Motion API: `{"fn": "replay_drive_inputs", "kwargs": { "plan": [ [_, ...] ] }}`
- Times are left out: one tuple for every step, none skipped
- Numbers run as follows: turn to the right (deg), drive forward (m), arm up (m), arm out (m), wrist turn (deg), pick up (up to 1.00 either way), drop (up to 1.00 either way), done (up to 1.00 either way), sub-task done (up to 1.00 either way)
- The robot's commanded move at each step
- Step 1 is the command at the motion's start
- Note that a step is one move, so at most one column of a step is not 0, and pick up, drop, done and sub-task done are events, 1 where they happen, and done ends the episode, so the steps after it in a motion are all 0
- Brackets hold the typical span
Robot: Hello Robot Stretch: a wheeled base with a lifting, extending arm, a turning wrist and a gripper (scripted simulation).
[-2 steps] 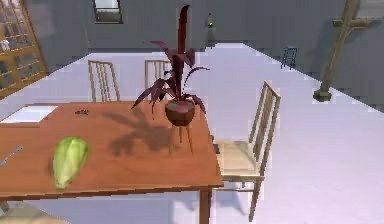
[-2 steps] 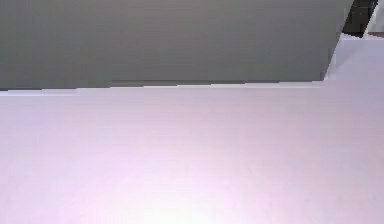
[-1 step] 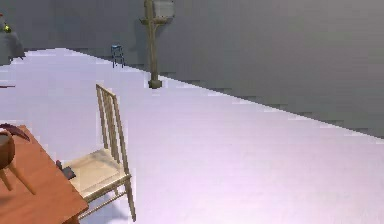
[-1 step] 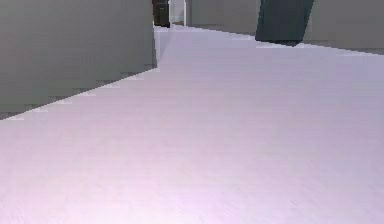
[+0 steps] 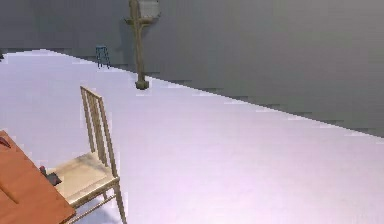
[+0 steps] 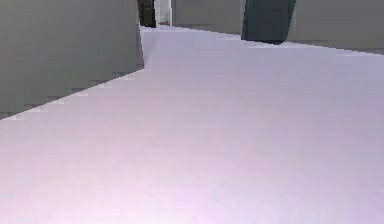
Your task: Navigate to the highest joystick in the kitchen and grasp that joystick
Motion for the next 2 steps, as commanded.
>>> {"fn": "replay_drive_inputs", "kwargs": {
  "plan": [
    [0.0,0.35,0.00,0.00,0.0,0.00,0.00,0.00,0.00],
    [-45.0,0.00,0.00,0.00,0.0,0.00,0.00,0.00,0.00]
  ]
}}
